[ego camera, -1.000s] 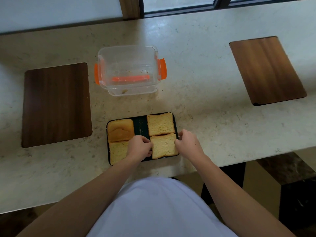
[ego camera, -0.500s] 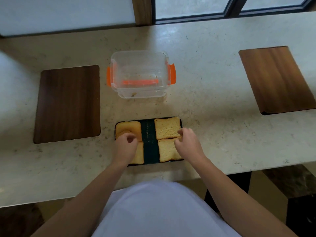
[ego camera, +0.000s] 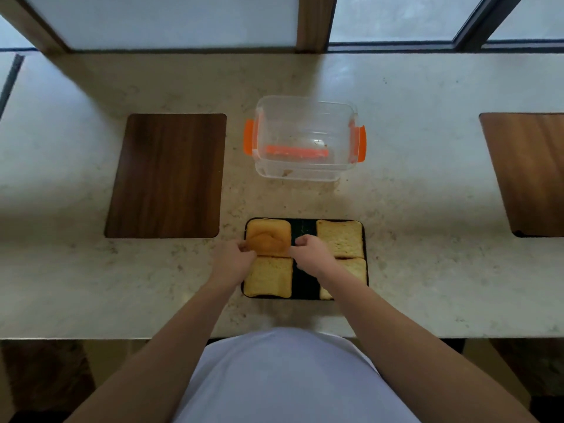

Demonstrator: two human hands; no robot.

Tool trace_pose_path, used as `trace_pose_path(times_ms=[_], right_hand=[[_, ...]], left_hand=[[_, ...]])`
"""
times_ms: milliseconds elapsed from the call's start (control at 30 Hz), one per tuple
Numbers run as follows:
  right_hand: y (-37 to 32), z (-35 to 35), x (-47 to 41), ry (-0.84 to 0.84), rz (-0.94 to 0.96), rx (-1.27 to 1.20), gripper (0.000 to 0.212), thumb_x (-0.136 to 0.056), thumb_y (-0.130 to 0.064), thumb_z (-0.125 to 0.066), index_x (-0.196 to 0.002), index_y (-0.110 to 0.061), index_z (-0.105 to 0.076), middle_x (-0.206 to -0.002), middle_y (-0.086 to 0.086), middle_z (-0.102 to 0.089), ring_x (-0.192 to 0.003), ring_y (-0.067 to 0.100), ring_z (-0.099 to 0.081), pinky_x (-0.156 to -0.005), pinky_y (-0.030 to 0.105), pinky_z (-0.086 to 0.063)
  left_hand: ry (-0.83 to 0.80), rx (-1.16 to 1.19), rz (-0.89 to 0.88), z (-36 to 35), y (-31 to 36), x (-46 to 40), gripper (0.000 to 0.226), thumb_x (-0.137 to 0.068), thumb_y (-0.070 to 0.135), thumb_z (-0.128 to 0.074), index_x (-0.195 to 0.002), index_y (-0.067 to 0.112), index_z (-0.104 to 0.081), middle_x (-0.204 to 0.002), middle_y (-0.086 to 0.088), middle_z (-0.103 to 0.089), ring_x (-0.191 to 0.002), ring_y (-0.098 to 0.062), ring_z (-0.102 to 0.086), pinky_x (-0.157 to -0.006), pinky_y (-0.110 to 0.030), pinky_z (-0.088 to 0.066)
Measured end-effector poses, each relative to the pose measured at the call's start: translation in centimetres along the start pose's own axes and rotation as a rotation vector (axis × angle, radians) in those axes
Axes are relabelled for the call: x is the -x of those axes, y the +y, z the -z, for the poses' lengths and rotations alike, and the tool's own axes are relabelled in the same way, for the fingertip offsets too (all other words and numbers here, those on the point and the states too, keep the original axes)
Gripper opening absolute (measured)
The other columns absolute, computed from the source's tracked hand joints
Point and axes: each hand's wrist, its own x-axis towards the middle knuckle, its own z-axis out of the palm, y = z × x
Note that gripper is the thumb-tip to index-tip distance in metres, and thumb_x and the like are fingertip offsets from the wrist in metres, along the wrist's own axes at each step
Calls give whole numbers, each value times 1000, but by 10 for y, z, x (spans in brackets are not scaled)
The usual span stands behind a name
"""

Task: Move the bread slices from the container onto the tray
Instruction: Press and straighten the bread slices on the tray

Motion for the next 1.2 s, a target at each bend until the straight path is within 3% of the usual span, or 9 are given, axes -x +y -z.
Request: trace_pose_path(times_ms=[133,300,367,500,700,867,967,1100,1200], right_hand=[[-3,-2,-3,7,-21,-20,56,-94,-27,-60,-146,-12,-48,-140,8,-57,-122,28,-59,-103,46,-52],[-5,-4,-5,15,-35,-37,53,-93,-25,-60,-144,-11,-52,-136,7,-59,-119,26,-59,-100,46,-54],[-3,-5,-5,20,-38,-41,52,-93,-25,-60,-142,-11,-54,-134,7,-59,-118,25,-59,-100,46,-54],[0,-4,-6,21,-40,-66,53,-92,-25,-60,-142,-10,-53,-134,7,-59,-119,25,-58,-101,47,-53],[2,-1,-6,35,-23,-17,51,-92,-26,-59,-141,-10,-53,-125,6,-62,-110,23,-62,-97,46,-56],[-1,-1,-2,46,-19,5,51,-91,-25,-59,-140,-11,-53,-94,-6,-61,-84,14,-63,-87,44,-60],[-5,-1,0,41,-22,10,53,-90,-26,-58,-140,-11,-52,-89,-9,-57,-85,14,-63,-89,48,-60],[-7,0,1,30,-25,9,54,-90,-26,-58,-141,-11,-52,-90,-9,-57,-87,15,-63,-89,49,-60],[-7,3,2,23,-18,23,53,-91,-27,-58,-141,-11,-52,-90,-10,-56,-87,14,-64,-89,48,-60]], left_hand=[[-10,-44,-9,0,1,-5,51,-85,15,-64,-135,4,-58,-90,2,-64,-69,-4,-56,-62,-27,-48],[-47,-51,9,-2,3,-5,54,-86,14,-63,-138,2,-54,-135,-16,-61,-113,-27,-61,-85,-29,-43],[-56,-44,-9,-5,4,-3,55,-87,13,-62,-139,2,-52,-136,-15,-60,-104,-21,-62,-82,-26,-42],[-57,-53,-19,-10,4,1,20,-85,15,-60,-97,31,-61,-86,7,-58,-63,2,-40,-57,-20,-35],[-61,-64,-40,-17,13,8,44,-85,12,-59,-64,37,-30,-66,18,-35,-55,1,-33,-53,-17,-28],[31,-15,-96,-14,18,9,15,-86,12,-58,-97,18,-66,-91,-2,-63,-74,-14,-58,-66,-30,-50],[54,14,-149,-14,23,12,20,-84,12,-55,-98,13,-68,-88,-7,-69,-74,-26,-62,-58,-32,-47],[-3,-83,-88,-14,34,12,45,-87,18,-54,-131,6,-57,-120,-18,-64,-106,-38,-62,-88,-52,-55],[-24,-103,-91,-14,37,15,45,-86,16,-54,-129,6,-58,-120,-21,-64,-104,-42,-63,-87,-56,-55]])
